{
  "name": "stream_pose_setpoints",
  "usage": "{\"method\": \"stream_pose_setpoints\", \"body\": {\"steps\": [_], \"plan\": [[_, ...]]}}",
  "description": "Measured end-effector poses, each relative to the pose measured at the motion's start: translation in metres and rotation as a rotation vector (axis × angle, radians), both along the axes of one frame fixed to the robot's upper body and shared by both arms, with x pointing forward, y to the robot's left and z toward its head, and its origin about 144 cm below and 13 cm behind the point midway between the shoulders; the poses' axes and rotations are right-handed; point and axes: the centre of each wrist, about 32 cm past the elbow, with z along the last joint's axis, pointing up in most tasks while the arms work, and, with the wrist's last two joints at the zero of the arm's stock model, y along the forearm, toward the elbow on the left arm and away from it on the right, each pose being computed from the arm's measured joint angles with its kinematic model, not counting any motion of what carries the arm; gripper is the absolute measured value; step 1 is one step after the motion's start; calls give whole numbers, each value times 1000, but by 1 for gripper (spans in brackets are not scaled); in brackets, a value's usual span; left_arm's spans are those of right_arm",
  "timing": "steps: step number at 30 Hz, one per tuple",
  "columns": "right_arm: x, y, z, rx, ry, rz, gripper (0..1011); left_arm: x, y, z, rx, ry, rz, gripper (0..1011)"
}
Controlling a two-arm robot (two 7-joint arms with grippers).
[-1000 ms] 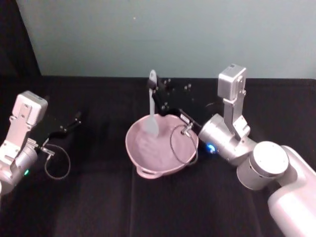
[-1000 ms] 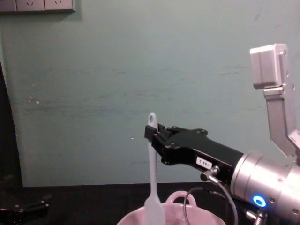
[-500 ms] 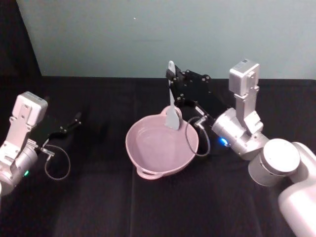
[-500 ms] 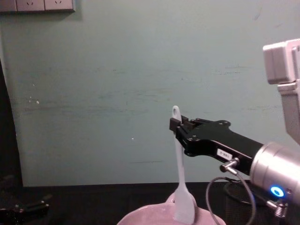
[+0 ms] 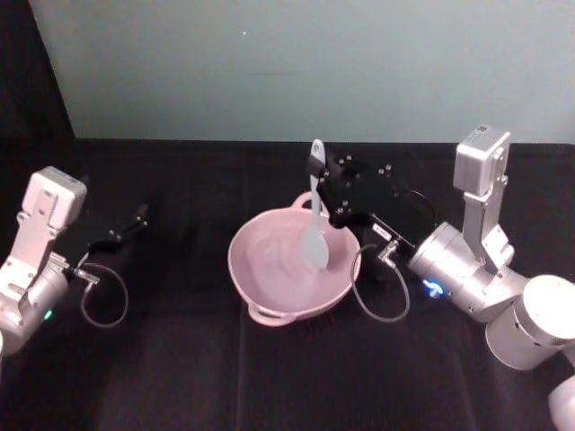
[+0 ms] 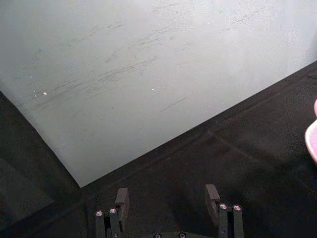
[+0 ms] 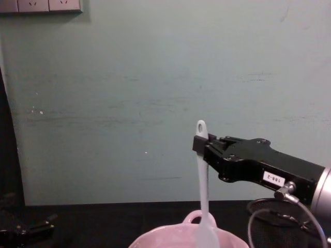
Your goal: Use the one hand to pick up the spoon and stir the clear water in the bowl.
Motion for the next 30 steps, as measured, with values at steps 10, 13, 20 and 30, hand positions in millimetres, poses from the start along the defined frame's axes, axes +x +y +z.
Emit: {"method": "stream_pose_setpoints", "body": {"steps": [10, 13, 20, 30], "plan": [[-4, 15, -5, 68, 41, 71, 114, 0, 0, 0, 0, 0, 0, 1011], [0, 24, -8, 85, 43, 78, 114, 0, 0, 0, 0, 0, 0, 1011], [13, 35, -14, 84, 19, 46, 114, 0, 0, 0, 0, 0, 0, 1011], [31, 37, -19, 53, -26, -46, 114, 0, 0, 0, 0, 0, 0, 1011]]}}
